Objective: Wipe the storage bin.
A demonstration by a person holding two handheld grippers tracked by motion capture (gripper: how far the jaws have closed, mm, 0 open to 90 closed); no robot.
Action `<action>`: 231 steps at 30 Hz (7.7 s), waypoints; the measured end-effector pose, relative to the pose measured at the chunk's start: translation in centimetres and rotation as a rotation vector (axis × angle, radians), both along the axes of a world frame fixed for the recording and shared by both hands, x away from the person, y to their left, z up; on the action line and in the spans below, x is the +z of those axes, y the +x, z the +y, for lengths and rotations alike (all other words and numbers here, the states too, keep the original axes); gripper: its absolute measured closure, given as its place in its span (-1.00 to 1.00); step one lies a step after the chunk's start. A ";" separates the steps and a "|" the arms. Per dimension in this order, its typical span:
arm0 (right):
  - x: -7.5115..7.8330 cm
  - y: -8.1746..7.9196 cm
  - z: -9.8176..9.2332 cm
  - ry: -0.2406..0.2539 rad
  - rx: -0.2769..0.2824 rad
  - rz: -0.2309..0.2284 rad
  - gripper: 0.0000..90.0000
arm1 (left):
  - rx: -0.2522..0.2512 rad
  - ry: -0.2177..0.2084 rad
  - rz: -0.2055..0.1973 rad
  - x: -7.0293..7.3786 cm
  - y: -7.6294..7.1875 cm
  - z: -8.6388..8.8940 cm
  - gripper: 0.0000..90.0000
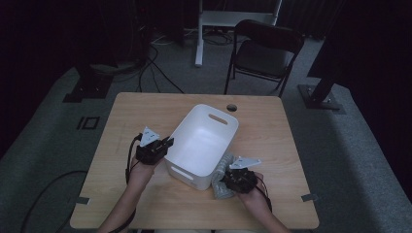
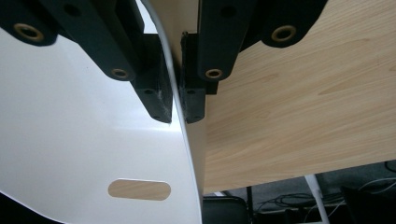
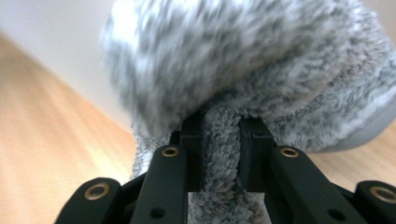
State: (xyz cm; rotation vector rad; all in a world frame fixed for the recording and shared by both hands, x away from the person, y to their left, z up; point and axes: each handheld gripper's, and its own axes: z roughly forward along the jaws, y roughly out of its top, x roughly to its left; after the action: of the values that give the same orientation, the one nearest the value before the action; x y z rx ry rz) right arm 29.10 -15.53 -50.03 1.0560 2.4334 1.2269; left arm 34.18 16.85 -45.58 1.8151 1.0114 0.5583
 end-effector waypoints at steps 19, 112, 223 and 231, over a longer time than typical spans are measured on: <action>3.6 -4.6 2.4 0.044 0.046 -0.163 0.68 | -0.023 -0.006 0.010 0.0 0.1 0.1 0.86; -0.6 2.8 -1.2 0.011 -0.055 0.058 0.67 | -0.042 -0.001 0.014 0.1 0.3 -0.1 0.88; 3.4 10.6 -6.7 0.210 -0.272 0.004 0.69 | -0.111 0.059 0.020 0.4 0.4 -0.5 0.83; 0.7 11.3 -6.2 0.151 -0.297 0.060 0.70 | -0.105 0.059 0.023 0.4 0.4 -0.5 0.83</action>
State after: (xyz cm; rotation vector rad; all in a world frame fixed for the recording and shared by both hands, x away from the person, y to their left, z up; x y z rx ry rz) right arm 40.40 -21.70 -49.30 1.4542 2.1493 1.3074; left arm 34.56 16.32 -45.13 1.9185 0.9169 0.5085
